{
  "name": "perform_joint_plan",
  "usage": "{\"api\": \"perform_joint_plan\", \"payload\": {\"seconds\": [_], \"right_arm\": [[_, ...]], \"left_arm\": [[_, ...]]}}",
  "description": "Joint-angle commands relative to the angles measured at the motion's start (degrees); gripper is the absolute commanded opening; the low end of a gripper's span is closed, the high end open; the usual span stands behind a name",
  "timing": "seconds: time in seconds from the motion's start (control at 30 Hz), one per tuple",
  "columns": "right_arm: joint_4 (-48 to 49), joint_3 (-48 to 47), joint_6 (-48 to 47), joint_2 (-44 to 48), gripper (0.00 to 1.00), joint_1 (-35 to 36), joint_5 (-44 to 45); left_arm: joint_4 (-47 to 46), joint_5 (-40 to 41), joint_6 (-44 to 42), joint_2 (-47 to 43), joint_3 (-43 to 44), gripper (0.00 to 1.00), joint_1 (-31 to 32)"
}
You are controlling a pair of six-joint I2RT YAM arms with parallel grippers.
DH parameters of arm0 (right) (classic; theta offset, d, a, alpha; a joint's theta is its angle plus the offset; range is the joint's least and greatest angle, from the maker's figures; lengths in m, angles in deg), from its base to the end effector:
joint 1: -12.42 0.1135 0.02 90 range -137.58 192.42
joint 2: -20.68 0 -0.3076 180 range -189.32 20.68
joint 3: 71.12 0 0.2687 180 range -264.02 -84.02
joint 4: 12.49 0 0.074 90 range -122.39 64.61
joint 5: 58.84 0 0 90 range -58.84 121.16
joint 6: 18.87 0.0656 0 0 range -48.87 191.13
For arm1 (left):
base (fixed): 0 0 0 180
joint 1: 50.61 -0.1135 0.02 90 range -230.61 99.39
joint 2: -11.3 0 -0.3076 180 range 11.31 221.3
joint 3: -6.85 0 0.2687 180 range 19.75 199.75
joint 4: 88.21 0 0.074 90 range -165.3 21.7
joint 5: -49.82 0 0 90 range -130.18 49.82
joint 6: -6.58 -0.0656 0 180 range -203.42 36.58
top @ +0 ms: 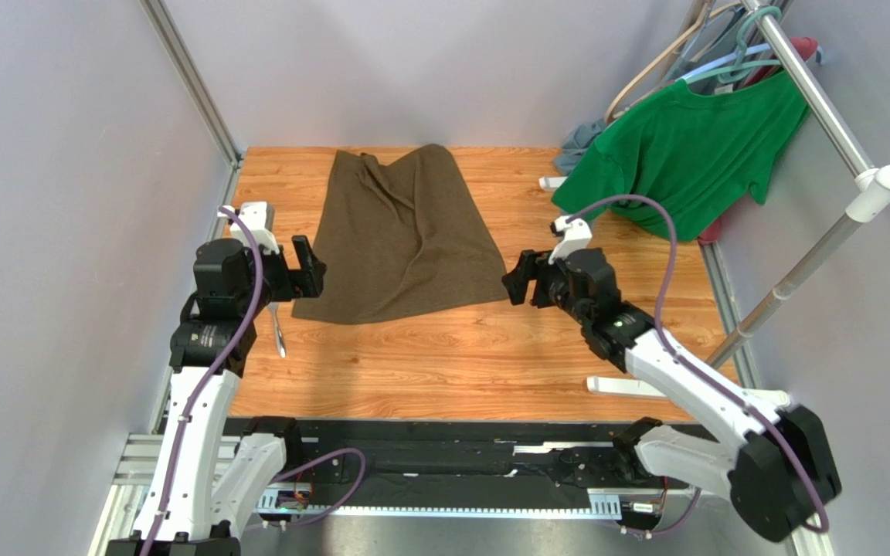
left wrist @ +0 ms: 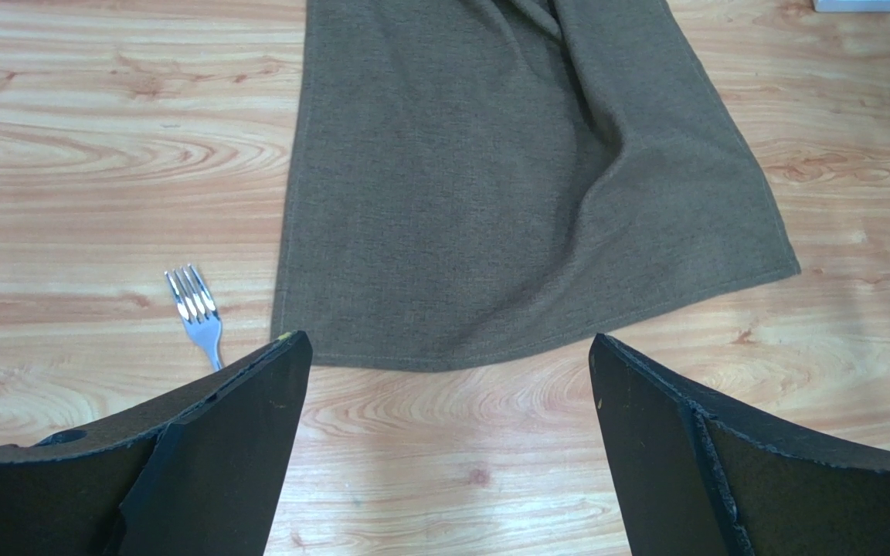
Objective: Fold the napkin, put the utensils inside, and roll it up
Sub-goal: Move the napkin to the centre of the board
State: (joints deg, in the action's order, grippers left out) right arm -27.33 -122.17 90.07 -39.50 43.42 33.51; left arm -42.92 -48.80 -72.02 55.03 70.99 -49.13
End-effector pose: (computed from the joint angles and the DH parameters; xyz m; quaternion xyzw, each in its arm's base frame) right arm 0.2241 0.1315 0.2810 -0.0770 0.8349 0.2144 0.5011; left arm 0.1752 -0.0144 0.3614 -0.0324 0.8408 -0.1231 0.5262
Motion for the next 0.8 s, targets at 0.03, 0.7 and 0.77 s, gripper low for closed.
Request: {"api": "perform_joint_plan", "payload": {"seconds": [0.03,0.7,0.77], "right_arm": [[0.4,-6.5,7.0,-11.4,0.64,0.3,5.1],[-15.9,-26.4,6.6,-43.4,0.48,4.9,16.6],[-17.0,-27.1,7.2,-44.7,0.47,4.9,17.7]], "left_arm": [[-0.1,0.2,-2.3,-0.7,1.0,0.99,0.1],[0.1,0.7,-2.2,1.4,0.6,0.99,0.3],[0.1,0.8,-2.3,1.4,0.6,0.99,0.3]]}}
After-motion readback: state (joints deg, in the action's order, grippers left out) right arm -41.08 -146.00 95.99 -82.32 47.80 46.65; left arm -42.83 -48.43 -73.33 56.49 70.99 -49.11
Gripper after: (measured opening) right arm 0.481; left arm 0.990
